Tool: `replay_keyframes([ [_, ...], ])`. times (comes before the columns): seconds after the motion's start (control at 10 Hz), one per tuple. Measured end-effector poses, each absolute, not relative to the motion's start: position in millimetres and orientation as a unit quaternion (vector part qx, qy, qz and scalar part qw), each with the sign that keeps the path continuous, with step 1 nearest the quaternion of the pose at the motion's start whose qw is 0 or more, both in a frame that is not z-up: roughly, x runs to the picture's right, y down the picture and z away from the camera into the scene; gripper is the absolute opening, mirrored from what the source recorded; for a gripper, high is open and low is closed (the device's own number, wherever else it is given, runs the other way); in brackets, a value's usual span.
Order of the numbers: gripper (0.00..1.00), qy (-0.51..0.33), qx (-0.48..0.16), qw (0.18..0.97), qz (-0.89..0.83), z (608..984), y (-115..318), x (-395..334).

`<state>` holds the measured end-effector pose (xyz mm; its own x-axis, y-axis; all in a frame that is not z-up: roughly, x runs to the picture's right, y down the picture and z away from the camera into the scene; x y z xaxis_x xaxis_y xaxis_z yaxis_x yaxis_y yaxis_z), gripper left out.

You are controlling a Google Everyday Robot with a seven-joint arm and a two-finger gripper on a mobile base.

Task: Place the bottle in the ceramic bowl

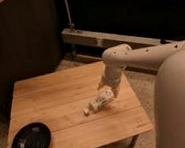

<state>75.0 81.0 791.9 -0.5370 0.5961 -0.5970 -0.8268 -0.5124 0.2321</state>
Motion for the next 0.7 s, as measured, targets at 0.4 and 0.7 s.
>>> replay_keyframes([
  [0.4,0.65,0.259,-0.236,0.418,0.838,817.0,91.0,63.4],
  [0.7,0.65,0.267,-0.241,0.414,0.836,838.6,100.7,50.0],
])
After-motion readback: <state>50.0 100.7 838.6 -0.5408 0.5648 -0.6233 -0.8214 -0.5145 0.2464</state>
